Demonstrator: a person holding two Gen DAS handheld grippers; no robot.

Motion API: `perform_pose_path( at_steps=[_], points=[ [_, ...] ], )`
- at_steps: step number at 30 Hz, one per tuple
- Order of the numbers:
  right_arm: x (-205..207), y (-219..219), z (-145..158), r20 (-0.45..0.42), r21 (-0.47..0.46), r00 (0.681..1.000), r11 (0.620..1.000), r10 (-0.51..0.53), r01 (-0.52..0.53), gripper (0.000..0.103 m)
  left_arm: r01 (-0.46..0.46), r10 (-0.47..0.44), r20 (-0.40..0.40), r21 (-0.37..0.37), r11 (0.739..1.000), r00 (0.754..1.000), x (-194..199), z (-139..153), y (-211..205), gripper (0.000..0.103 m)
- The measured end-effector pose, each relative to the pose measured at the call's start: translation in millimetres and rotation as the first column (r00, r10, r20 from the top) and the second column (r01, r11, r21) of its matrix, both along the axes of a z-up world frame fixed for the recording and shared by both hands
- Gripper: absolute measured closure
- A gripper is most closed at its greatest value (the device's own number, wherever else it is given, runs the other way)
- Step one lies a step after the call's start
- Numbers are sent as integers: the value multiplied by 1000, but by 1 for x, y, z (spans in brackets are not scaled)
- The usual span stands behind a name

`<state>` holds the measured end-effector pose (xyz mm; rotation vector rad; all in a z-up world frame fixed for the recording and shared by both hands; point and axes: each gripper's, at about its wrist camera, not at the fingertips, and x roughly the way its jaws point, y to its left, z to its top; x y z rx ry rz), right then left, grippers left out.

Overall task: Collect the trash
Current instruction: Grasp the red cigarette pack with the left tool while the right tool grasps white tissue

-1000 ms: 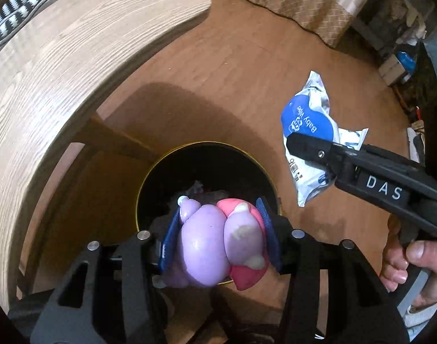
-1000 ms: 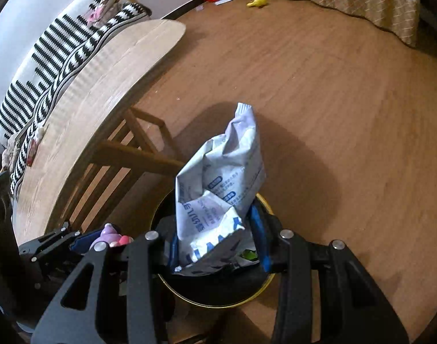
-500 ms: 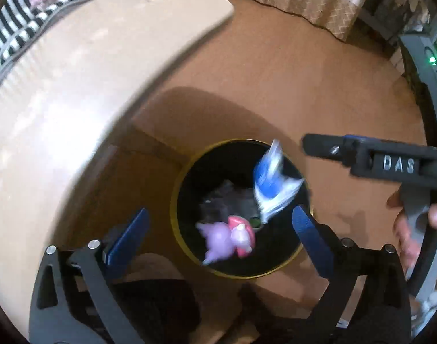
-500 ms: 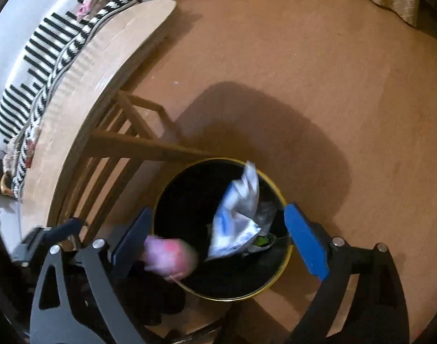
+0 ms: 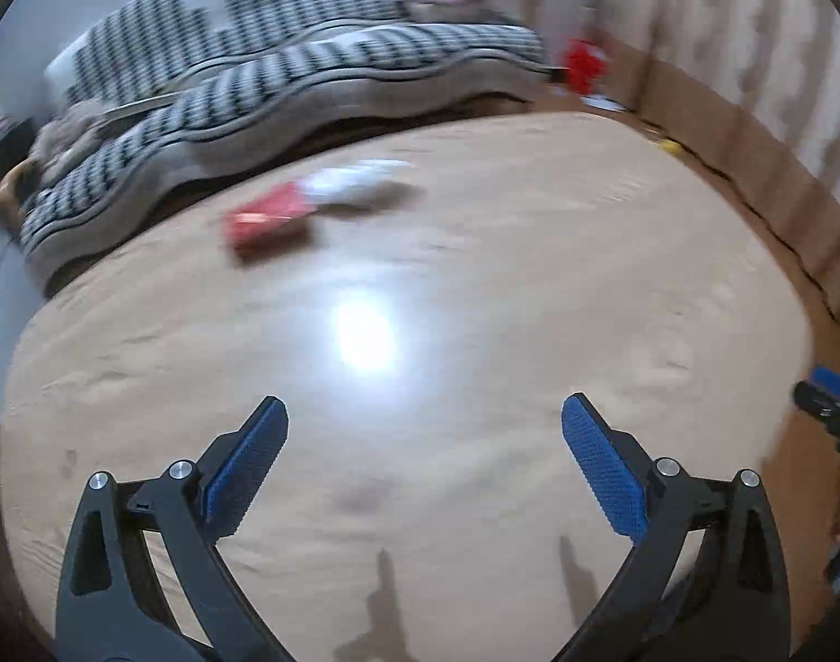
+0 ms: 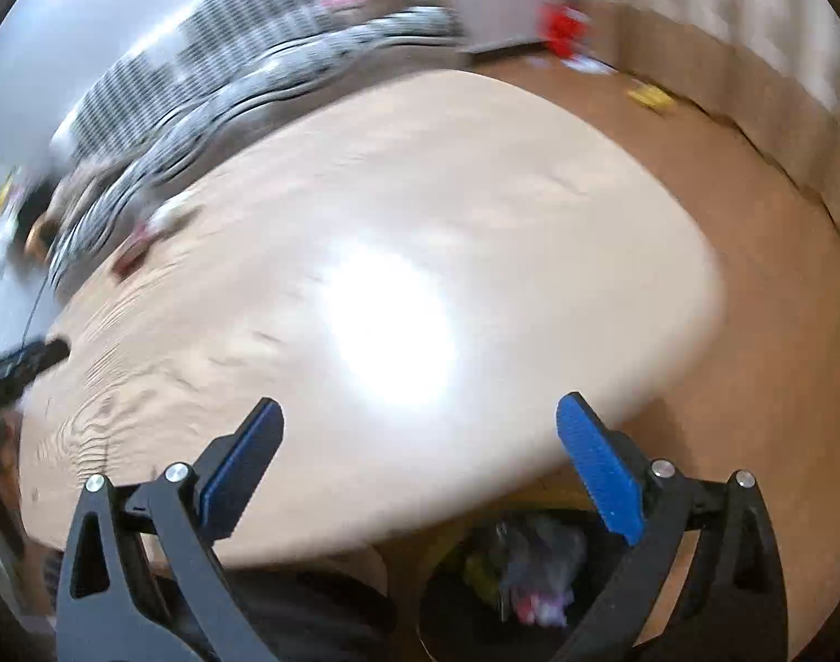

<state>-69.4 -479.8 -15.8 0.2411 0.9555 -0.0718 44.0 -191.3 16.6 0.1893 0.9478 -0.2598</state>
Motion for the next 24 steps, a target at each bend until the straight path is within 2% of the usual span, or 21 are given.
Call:
perform_pose_path(
  at_steps=[4, 9, 13, 16, 18, 20, 21, 24],
  points=[
    [86, 63, 9, -2, -65, 984, 982, 176, -175, 7, -23, 24, -2, 84, 996, 1000, 58, -6, 51, 6],
    [185, 121, 11, -30, -43, 943, 942, 331, -332, 7, 58, -53, -58, 88, 994, 997, 123, -20, 94, 6],
    [253, 164, 3, -69, -5, 879, 881, 472, -474, 7, 170, -164, -91, 60, 984, 982, 165, -36, 104, 6],
    [294, 190, -6, -140, -57, 794, 796, 592, -603, 7, 247, -240, -97, 64, 967, 966, 190, -43, 103, 6],
    [320, 203, -11, -197, -91, 739, 739, 644, -668, 7, 333, -327, -117, 36, 942, 938, 205, -47, 100, 6],
    [346, 212, -14, -222, -51, 690, 698, 689, -714, 7, 424, -418, -162, 0, 906, 894, 217, -56, 95, 6],
    [356, 217, -16, -231, -44, 673, 683, 703, -729, 7, 460, -455, -172, -9, 888, 874, 222, -59, 93, 6],
    [381, 229, -25, -262, -60, 623, 632, 737, -772, 7, 533, -524, -165, 10, 846, 836, 235, -68, 85, 6]
  ],
)
